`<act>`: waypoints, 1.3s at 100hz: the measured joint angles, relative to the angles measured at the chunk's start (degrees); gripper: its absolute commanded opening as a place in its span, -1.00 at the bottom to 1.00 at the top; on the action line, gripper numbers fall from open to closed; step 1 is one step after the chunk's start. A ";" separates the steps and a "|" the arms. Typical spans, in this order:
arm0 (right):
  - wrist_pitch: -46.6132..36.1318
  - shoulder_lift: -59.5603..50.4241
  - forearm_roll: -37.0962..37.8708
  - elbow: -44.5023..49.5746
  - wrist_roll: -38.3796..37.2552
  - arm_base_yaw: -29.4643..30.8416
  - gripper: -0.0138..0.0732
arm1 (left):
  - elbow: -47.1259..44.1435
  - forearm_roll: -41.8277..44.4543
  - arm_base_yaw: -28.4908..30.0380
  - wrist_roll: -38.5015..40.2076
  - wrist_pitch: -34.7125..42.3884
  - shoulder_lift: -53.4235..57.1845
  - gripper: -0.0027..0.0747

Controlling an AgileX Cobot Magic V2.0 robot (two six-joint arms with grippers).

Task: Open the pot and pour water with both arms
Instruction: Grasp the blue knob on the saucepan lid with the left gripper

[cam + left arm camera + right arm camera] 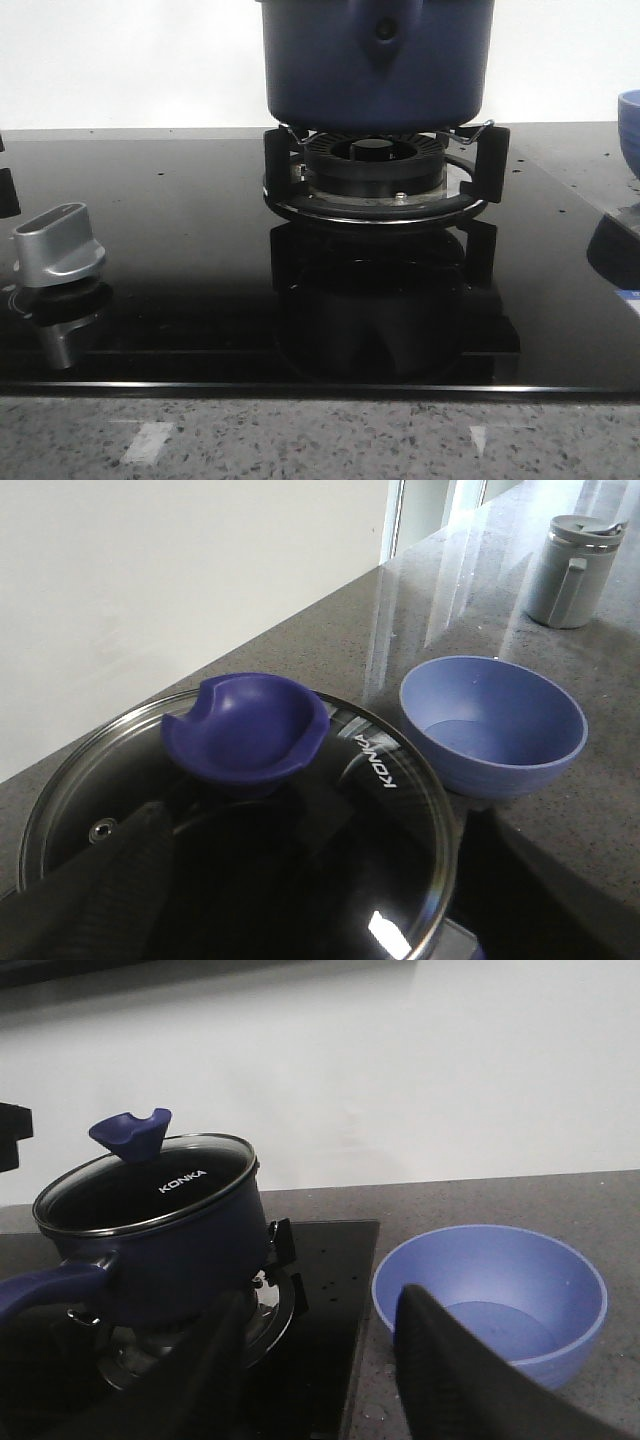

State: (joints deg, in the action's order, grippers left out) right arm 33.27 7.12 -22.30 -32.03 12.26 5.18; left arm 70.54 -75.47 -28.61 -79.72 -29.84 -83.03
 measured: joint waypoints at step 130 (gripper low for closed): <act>3.29 0.00 0.00 0.00 0.07 0.00 0.03 | 3.51 -19.87 -5.60 -22.47 13.33 -9.09 0.41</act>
State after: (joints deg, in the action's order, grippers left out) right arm 36.57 7.12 -22.30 -32.03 12.33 5.18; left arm 74.05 -95.34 -34.21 -102.19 -16.52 -92.12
